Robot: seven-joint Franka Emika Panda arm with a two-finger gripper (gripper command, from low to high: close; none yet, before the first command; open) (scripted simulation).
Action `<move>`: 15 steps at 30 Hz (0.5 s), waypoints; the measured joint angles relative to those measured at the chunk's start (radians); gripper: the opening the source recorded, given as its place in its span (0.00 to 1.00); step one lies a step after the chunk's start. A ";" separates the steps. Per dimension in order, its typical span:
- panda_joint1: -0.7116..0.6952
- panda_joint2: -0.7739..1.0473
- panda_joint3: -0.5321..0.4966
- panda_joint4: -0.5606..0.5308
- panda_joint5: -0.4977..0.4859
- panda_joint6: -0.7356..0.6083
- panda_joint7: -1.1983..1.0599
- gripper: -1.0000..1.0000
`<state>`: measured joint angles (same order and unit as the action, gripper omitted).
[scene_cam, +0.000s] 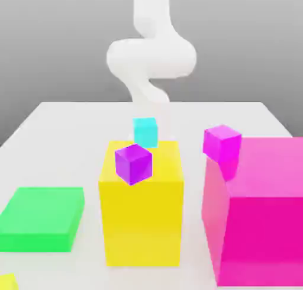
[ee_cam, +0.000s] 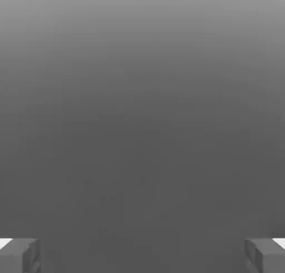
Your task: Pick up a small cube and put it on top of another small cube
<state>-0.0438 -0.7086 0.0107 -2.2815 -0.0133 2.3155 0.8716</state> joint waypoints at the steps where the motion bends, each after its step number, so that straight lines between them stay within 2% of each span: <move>1: -0.020 0.039 0.005 0.008 -0.005 0.007 0.031 0.50; 15: -0.209 0.551 0.007 0.111 -0.079 0.094 0.431 0.50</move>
<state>-0.2532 -0.1579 0.0174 -2.1706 -0.0926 2.4092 1.3024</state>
